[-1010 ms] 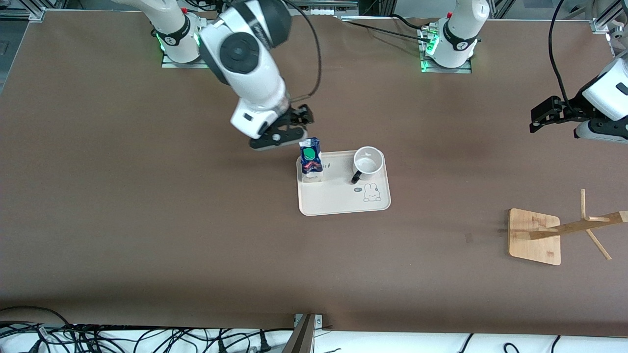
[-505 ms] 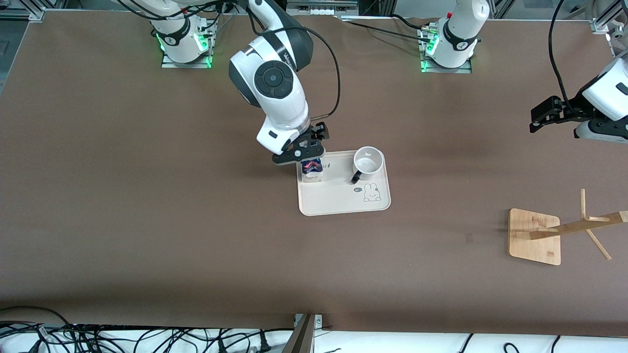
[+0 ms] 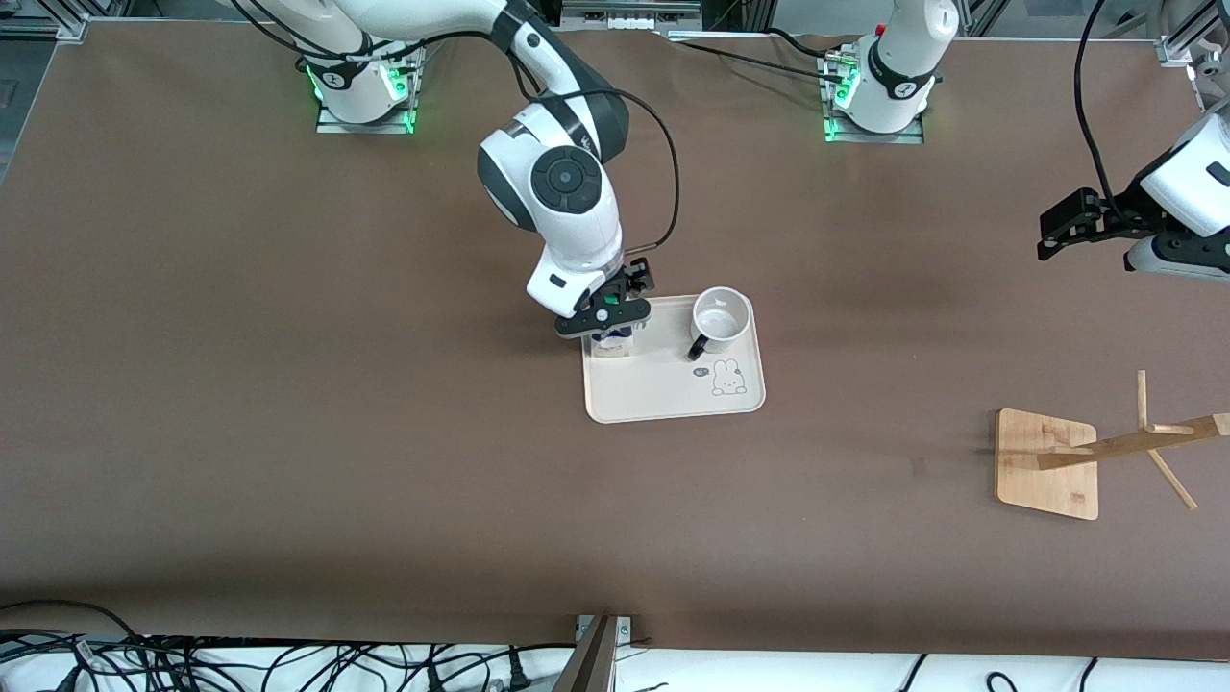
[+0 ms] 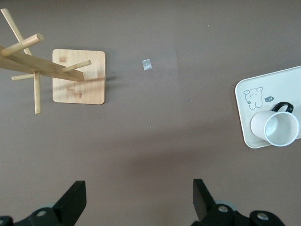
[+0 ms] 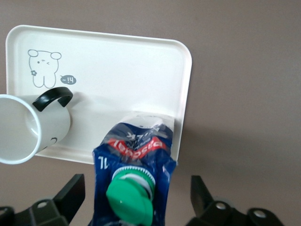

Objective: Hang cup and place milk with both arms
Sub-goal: 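Close the right gripper on the milk carton and lift it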

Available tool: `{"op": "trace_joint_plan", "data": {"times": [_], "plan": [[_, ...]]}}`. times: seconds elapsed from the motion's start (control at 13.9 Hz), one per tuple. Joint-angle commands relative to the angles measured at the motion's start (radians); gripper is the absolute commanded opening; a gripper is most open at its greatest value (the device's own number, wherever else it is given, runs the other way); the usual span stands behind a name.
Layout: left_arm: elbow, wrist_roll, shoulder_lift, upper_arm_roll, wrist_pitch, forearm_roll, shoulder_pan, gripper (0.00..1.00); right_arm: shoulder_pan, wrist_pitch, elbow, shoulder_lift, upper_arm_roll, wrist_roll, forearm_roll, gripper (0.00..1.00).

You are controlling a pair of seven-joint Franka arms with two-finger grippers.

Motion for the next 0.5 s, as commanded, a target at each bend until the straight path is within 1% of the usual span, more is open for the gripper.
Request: {"op": "trace_joint_plan", "data": {"times": [0.0, 0.07, 0.14, 0.22, 0.29, 0.43], "plan": [[0.008, -0.013, -0.009, -0.002, -0.017, 0.019, -0.002, 1.00, 0.013, 0.006, 0.027, 0.016, -0.011, 0.016, -0.021, 0.81], [0.008, -0.013, -0.009, -0.002, -0.017, 0.019, -0.002, 1.00, 0.013, 0.006, 0.028, 0.016, -0.011, 0.014, -0.033, 0.71], [0.008, -0.013, -0.009, -0.002, -0.017, 0.019, -0.002, 1.00, 0.013, 0.006, 0.028, 0.015, -0.011, 0.014, -0.047, 0.58], [0.008, -0.013, -0.009, -0.002, -0.017, 0.019, -0.002, 1.00, 0.013, 0.006, 0.028, 0.013, -0.011, 0.015, -0.049, 0.47], [0.008, -0.013, -0.009, -0.002, -0.017, 0.019, -0.002, 1.00, 0.013, 0.006, 0.028, 0.013, -0.011, 0.016, -0.047, 0.40], [0.008, -0.013, -0.009, -0.002, -0.023, 0.019, -0.002, 1.00, 0.011, 0.005, 0.028, 0.005, -0.011, 0.011, -0.043, 0.36]]}}
